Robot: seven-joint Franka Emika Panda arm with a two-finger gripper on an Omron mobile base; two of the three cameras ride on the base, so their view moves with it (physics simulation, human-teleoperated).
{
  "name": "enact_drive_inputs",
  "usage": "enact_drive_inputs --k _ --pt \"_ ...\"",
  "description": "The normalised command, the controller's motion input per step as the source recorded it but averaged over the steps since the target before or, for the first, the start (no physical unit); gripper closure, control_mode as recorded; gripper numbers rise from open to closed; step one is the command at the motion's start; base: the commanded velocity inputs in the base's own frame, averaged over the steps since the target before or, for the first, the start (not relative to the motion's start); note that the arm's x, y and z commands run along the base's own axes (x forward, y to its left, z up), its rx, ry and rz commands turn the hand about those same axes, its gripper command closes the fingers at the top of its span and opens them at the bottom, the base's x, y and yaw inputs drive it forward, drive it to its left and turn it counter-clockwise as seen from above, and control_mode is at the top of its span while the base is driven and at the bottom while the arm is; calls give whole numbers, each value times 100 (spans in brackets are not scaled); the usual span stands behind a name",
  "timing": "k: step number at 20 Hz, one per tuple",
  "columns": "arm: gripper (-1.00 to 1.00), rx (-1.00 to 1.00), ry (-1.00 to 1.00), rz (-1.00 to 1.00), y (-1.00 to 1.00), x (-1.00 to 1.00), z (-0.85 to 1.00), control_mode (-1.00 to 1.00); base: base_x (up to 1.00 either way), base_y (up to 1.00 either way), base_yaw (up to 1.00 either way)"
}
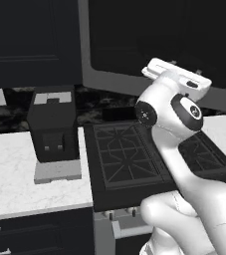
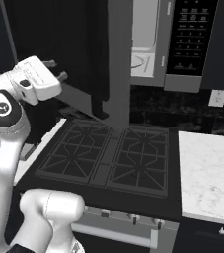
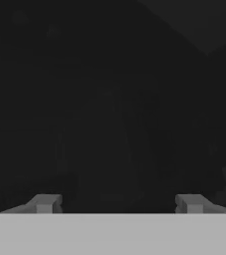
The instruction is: Pick the corn from the sink and place it in the bowl. Then pick the bowl and place it in the microwave. Then close the microwave door and press the start button.
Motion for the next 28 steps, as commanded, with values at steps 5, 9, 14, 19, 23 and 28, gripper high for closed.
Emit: enact_drive_inputs --k 5,9,14,19,23,28 --pt "-100 12 3 34 -53 100 -1 -100 0 0 0" --pt "-100 13 2 39 -50 100 -1 -100 0 0 0" --pt "-100 14 8 28 -18 98 1 -100 0 0 0" --pt "-100 5 16 4 6 37 19 -100 0 0 0" --pt "-100 5 18 0 8 19 28 -100 0 0 0" --pt "-100 8 -1 0 0 -83 49 -100 0 0 0"
